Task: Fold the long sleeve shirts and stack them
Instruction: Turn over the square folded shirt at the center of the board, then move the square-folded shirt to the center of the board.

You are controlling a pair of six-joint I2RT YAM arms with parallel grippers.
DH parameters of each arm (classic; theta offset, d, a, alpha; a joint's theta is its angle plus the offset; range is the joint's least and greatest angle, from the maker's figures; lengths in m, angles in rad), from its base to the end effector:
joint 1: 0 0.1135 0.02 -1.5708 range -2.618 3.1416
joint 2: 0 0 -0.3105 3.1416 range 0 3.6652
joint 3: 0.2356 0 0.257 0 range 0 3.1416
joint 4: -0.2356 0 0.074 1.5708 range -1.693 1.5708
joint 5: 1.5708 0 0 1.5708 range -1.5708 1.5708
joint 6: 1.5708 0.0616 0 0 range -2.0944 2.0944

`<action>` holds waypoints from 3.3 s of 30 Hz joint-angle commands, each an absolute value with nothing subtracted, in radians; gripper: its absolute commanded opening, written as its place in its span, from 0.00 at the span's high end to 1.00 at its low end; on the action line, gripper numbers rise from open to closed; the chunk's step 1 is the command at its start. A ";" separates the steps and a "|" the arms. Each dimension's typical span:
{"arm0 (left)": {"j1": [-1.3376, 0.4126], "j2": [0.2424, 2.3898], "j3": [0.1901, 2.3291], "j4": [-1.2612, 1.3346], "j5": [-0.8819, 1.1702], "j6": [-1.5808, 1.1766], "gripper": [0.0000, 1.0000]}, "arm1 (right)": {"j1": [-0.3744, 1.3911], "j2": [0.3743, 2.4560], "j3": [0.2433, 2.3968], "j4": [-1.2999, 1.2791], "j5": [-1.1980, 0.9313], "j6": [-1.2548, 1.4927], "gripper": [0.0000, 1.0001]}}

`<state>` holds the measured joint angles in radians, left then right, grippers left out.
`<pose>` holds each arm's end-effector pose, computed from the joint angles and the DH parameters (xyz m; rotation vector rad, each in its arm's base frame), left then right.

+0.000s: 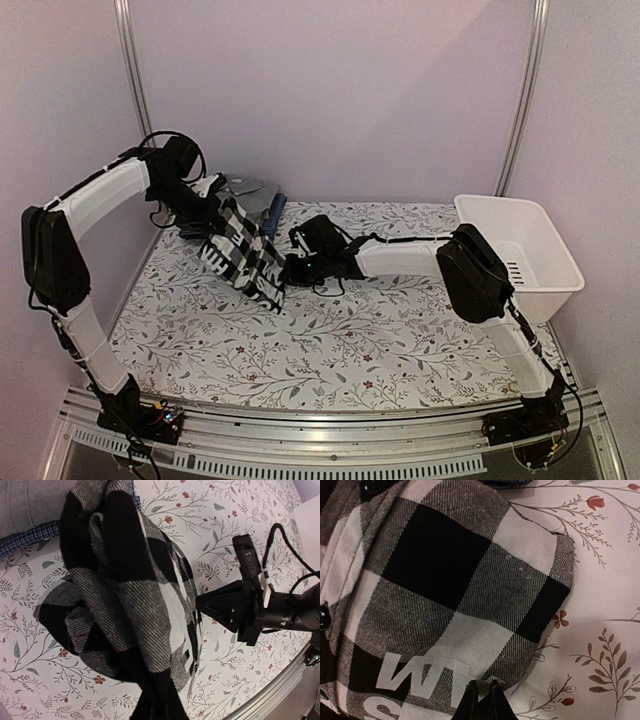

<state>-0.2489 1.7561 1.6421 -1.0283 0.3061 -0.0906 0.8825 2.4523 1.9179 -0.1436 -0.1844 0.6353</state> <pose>0.3709 -0.1134 0.3291 0.3068 2.7102 -0.5147 0.3788 0.4783 0.1509 -0.4079 2.4075 0.9671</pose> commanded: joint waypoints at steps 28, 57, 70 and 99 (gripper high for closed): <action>-0.536 1.916 1.797 -0.990 0.338 -0.258 1.00 | 0.945 2.369 1.606 0.053 -0.270 0.777 0.77; -0.491 1.769 1.375 -0.525 0.227 -0.412 0.37 | 0.880 1.866 1.365 -0.255 0.065 0.642 0.25; -0.255 1.756 1.080 -0.275 0.462 -0.311 0.25 | 0.843 2.156 1.515 -0.250 -0.074 0.630 0.29; -0.699 1.438 0.720 -0.251 0.204 -0.848 0.35 | 0.833 1.798 1.054 -0.349 -0.033 0.560 0.55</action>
<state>-0.6956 1.4792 0.7204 -0.2661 0.2874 -0.8326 0.8352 1.8458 1.0618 -0.2958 -0.0841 0.5804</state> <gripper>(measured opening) 0.644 0.393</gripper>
